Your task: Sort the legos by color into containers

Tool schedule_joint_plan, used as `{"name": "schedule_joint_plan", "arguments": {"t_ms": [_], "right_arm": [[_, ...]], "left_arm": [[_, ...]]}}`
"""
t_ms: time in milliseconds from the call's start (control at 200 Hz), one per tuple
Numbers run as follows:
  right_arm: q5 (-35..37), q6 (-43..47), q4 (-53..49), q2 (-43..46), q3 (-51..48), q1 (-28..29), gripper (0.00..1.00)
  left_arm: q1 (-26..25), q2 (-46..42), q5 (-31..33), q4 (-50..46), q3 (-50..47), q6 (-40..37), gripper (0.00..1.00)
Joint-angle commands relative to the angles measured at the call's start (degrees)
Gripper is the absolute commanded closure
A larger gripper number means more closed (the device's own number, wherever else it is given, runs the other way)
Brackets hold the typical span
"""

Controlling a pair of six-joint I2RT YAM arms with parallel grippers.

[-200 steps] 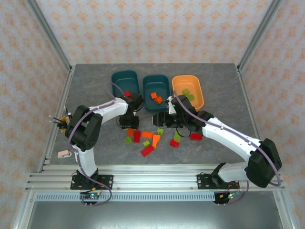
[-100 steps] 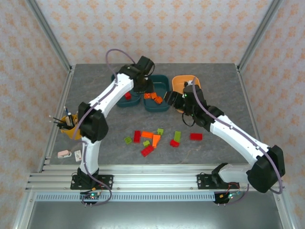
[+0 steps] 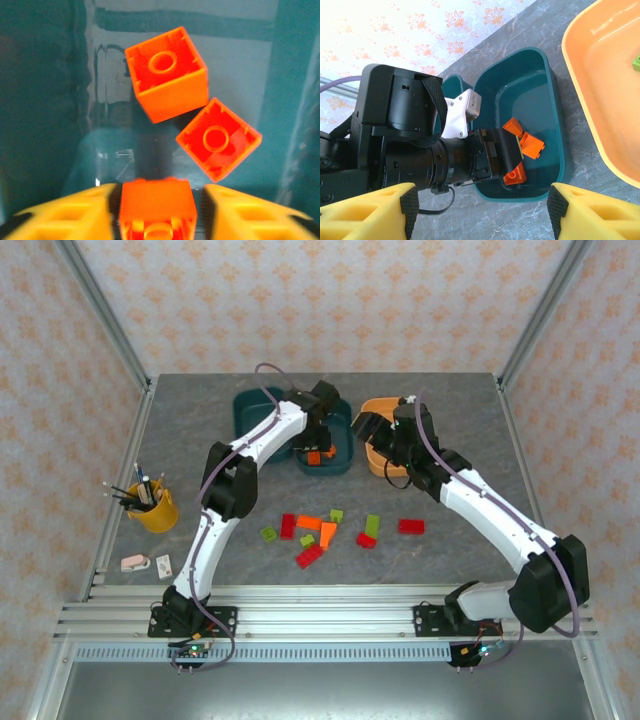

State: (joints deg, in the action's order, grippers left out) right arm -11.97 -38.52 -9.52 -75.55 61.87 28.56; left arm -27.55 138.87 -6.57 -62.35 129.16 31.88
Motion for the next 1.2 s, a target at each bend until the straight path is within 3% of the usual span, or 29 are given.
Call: {"name": "schedule_joint_plan", "arguments": {"t_ms": [0,185,335,510,646,916,1031,1196], "right_arm": [[-1.0,1.1,-1.7,0.8,0.8,-0.1,0.30],[-4.0,9.6,-7.4,-0.1,3.6,1.2,0.32],[-3.1,24.1,-17.0,-4.4,10.2,11.3,0.33],[-6.6,29.2,-20.7,-13.2,15.4,24.1,0.34],[-3.0,27.4,-21.2,-18.5,17.7,29.8,0.37],[10.8,12.1,-22.2,-9.7,5.1,27.3,0.40],[12.8,2.8,-28.0,-5.2,-2.0,21.7,0.35],[9.0,-3.4,-29.5,-3.5,-8.4,14.2,0.24]], "left_arm": [[-0.3,-2.3,2.2,-2.6,3.4,1.0,0.38],[-0.2,-7.2,2.7,-4.4,5.7,2.1,0.31],[0.5,-18.2,4.3,-4.2,-0.1,5.0,0.28],[6.3,-43.7,3.2,4.2,-31.7,11.3,0.26],[8.9,-61.2,2.5,6.3,-53.3,12.8,0.26],[7.6,-85.4,-4.3,8.2,-79.9,19.0,0.26],[5.9,-90.3,-5.9,9.3,-83.8,19.7,0.25],[3.7,-91.5,-6.9,10.5,-83.5,18.5,0.24]]}}
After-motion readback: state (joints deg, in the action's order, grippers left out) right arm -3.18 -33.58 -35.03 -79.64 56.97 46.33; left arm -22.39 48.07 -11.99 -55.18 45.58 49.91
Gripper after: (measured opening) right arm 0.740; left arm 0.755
